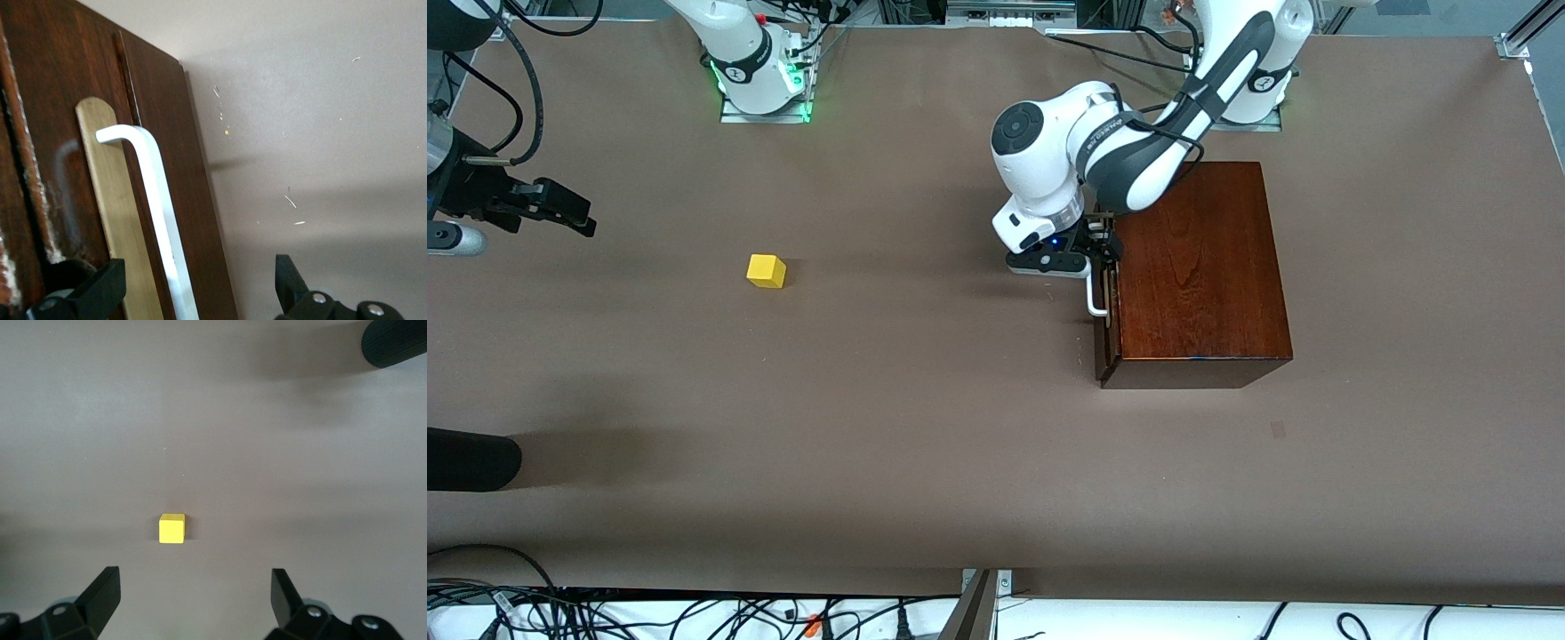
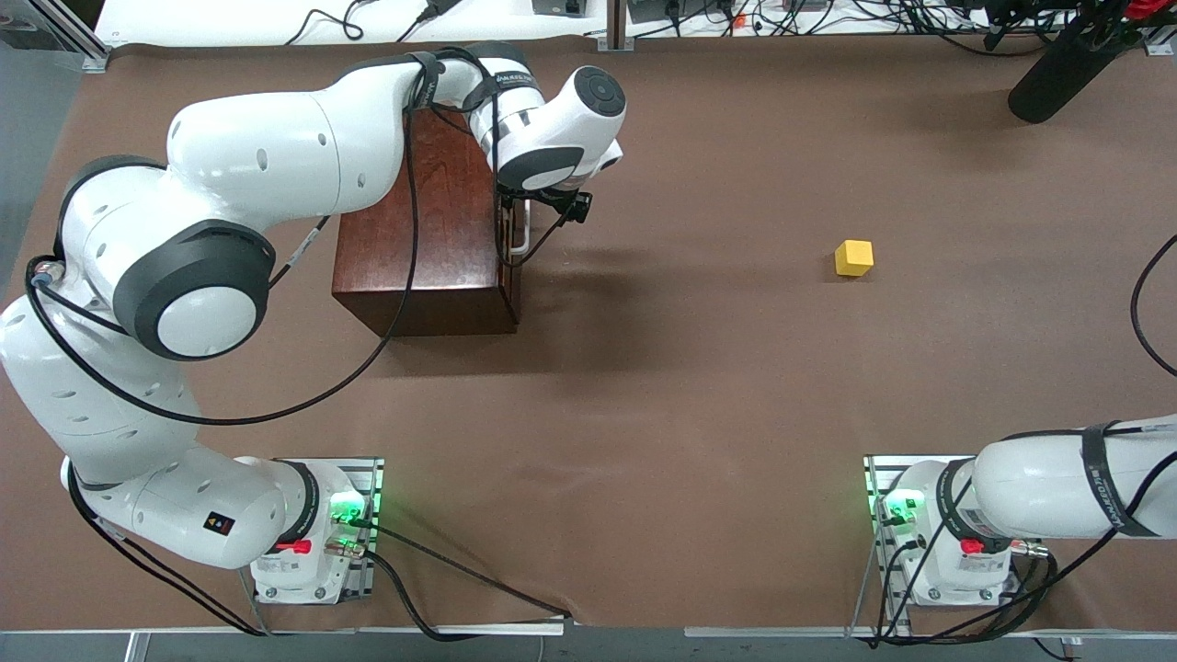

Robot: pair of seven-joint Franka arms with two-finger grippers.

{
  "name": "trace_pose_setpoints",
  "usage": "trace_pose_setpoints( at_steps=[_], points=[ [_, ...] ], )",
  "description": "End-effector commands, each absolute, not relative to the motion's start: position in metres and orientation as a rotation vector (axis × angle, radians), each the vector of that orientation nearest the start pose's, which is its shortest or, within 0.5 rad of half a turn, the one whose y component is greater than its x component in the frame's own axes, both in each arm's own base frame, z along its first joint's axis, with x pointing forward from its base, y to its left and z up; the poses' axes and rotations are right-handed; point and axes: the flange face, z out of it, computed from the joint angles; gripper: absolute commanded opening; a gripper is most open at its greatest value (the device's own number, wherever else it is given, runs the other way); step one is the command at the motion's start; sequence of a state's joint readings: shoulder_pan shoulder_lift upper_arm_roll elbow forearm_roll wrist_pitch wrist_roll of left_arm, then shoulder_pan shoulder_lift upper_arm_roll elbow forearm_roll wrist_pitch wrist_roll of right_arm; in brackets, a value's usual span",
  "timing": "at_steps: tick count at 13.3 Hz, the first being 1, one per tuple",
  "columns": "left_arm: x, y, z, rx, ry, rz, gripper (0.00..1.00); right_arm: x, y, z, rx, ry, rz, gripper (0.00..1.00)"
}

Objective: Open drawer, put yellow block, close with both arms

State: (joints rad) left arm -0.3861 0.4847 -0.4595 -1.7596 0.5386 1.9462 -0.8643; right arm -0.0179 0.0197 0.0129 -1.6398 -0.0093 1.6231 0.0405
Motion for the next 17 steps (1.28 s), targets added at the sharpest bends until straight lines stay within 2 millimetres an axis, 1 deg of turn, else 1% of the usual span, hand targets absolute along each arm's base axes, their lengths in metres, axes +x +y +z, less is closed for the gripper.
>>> trace_pose_setpoints(
  at_steps=[1,3,6,8,10,11,12,17],
  points=[
    [0.459,-0.433,0.302,-2.747,0.312,-0.137,1.00,0.562,-0.002,0.588,-3.150,0.081,0.062,1.00],
    [0.457,-0.434,0.298,-2.742,0.309,-0.135,1.00,0.561,-0.002,0.589,-3.150,0.081,0.062,1.00],
    [0.455,-0.431,0.303,-2.707,0.288,-0.115,1.00,0.561,-0.002,0.588,-3.150,0.081,0.065,1.00],
    [0.454,-0.430,0.301,-2.700,0.256,-0.114,1.00,0.561,-0.002,0.588,-3.150,0.081,0.065,1.00],
    [0.453,-0.431,0.300,-2.682,0.245,-0.156,1.00,0.561,-0.002,0.587,-3.150,0.081,0.067,1.00],
    [0.453,-0.432,0.296,-2.678,0.231,-0.164,1.00,0.561,-0.002,0.587,-3.150,0.081,0.067,1.00],
    [0.451,-0.433,0.294,-2.679,0.214,-0.168,1.00,0.561,-0.002,0.588,-3.150,0.081,0.065,1.00],
    [0.436,-0.452,0.288,-2.697,0.192,-0.188,1.00,0.561,-0.002,0.587,-3.150,0.081,0.070,1.00]
  ],
)
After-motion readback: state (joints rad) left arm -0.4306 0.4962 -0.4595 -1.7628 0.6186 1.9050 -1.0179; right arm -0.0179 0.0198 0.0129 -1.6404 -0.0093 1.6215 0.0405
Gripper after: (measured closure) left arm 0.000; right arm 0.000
